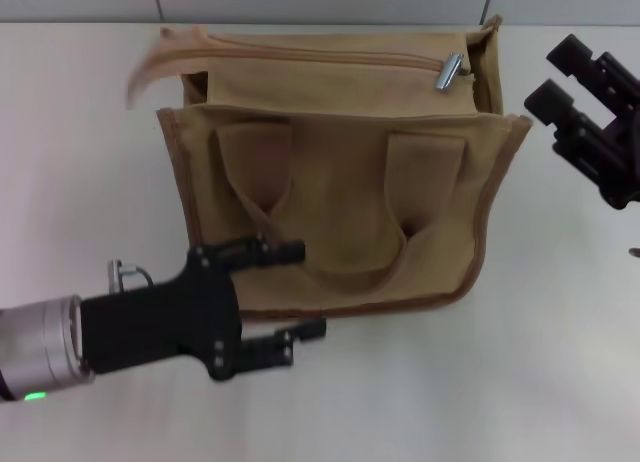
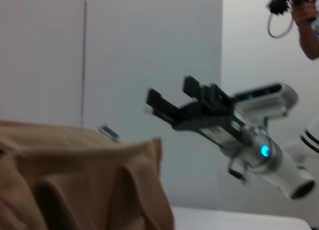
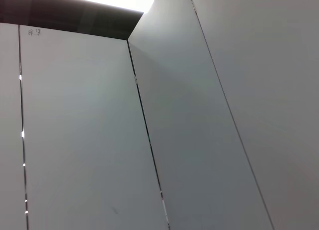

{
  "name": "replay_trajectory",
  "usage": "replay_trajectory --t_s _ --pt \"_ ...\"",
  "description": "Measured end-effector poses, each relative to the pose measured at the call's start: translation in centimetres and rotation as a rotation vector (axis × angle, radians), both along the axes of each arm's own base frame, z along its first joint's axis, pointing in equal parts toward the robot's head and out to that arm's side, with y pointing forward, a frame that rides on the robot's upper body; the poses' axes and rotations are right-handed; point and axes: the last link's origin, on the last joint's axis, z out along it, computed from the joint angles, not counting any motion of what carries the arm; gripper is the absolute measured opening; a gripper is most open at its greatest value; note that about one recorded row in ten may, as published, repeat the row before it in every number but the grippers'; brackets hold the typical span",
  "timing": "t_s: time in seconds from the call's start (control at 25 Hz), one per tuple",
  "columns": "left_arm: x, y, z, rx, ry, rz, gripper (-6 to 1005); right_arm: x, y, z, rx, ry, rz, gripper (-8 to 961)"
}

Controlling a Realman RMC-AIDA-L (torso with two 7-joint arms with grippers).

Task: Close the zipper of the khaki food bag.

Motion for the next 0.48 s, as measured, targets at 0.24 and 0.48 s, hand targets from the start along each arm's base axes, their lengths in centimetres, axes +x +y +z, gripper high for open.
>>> replay_trajectory --t_s 0.24,0.48 --pt "-0.4 0.0 0.0 -0.009 0.049 -0.016 727 -0.3 -1.0 -1.5 -0.128 -0.119 0.104 671" --pt "-0.5 0.5 0.0 0.011 0.065 -0.004 728 0.6 -3.4 -3.7 -0.244 -0.331 0.252 671"
